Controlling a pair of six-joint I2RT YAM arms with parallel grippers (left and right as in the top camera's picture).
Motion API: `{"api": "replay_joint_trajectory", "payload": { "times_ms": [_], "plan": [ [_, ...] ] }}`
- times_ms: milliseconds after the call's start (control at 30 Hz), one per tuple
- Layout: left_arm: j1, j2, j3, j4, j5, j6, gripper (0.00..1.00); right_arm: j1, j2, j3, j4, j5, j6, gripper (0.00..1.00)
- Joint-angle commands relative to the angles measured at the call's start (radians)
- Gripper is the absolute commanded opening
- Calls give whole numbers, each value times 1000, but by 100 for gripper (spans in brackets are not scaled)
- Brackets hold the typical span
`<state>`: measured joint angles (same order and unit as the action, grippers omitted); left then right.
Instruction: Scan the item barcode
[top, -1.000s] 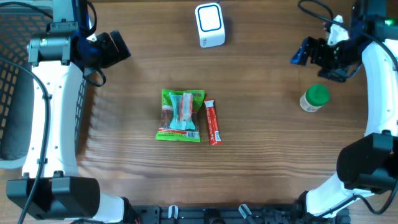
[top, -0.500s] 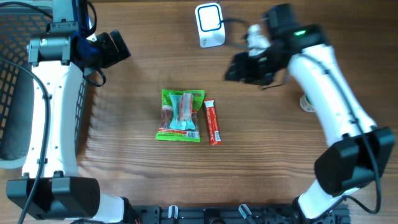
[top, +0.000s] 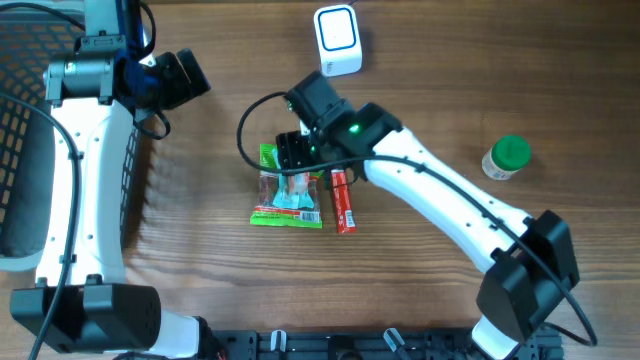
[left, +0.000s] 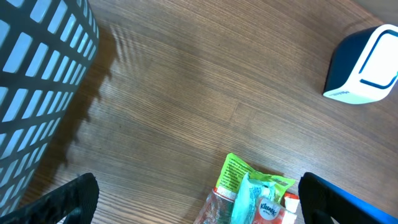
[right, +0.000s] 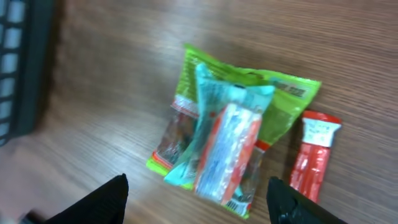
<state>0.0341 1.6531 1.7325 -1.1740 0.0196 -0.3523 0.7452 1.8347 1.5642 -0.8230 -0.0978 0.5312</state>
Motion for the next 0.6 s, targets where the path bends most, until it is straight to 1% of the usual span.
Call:
{"api": "replay_joint_trajectory", "payload": {
  "times_ms": [0, 167, 300, 467, 567],
  "plan": [
    [3, 0, -3, 2, -6, 16, 100, 6, 30, -34, 30, 127, 80, 72],
    [3, 0, -2, 2, -6, 16, 100, 8, 47, -89, 86, 111, 157, 72],
    [3, 0, -2, 2, -6, 16, 100, 10, 58, -164, 183, 27, 149, 68],
    [3, 0, -3, 2, -6, 16, 100, 10, 62, -175, 194, 29, 149, 65],
    [3, 0, -2, 2, -6, 16, 100, 10, 62, -175, 197, 29, 149, 60]
  ]
}}
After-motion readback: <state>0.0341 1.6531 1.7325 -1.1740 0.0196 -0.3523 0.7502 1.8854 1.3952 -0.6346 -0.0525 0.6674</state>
